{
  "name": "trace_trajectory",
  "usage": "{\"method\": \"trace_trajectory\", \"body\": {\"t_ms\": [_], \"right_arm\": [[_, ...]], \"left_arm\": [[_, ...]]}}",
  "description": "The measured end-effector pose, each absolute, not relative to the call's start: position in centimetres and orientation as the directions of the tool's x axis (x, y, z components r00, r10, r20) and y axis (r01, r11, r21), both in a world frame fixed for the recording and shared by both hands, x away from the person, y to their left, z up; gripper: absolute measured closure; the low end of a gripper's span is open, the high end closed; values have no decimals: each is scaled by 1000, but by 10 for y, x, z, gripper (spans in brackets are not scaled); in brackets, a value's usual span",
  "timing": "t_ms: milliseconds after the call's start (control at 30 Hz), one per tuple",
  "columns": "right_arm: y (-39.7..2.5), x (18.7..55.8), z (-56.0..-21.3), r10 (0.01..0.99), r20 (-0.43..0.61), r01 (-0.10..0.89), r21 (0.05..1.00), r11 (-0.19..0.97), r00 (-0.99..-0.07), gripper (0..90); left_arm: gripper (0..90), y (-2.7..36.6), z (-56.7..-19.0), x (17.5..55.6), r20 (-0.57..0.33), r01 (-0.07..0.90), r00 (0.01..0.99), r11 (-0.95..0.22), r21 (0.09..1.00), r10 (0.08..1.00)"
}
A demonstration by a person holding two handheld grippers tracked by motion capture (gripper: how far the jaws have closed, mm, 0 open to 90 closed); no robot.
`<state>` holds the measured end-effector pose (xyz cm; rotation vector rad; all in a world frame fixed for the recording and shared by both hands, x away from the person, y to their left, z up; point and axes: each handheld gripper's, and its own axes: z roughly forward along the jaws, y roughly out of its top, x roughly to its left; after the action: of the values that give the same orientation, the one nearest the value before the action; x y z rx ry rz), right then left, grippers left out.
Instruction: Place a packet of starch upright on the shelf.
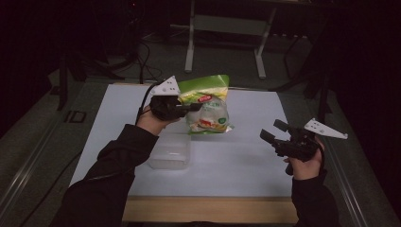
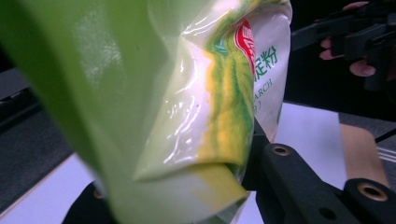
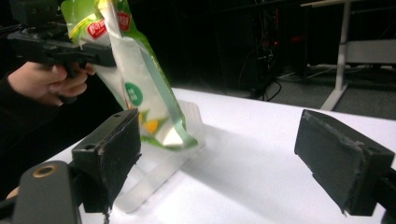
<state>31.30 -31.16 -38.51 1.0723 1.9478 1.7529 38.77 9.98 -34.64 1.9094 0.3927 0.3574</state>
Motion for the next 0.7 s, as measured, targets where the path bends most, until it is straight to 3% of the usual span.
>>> {"method": "trace_trajectory", "body": {"t_ms": [167, 433, 700], "right_arm": [[-314, 314, -391, 693, 265, 342, 939, -28, -670, 147], [-312, 316, -396, 665, 298, 375, 927, -29, -685, 151], [-314, 318, -401, 659, 318, 399, 917, -31, -682, 152]], "left_arm": [[805, 118, -346, 400, 75, 102, 888, -353, 930, 455], [804, 149, -351, 423, 166, 23, 867, -372, 928, 469], [804, 169, -363, 449, 145, 69, 843, -373, 925, 517]]}}
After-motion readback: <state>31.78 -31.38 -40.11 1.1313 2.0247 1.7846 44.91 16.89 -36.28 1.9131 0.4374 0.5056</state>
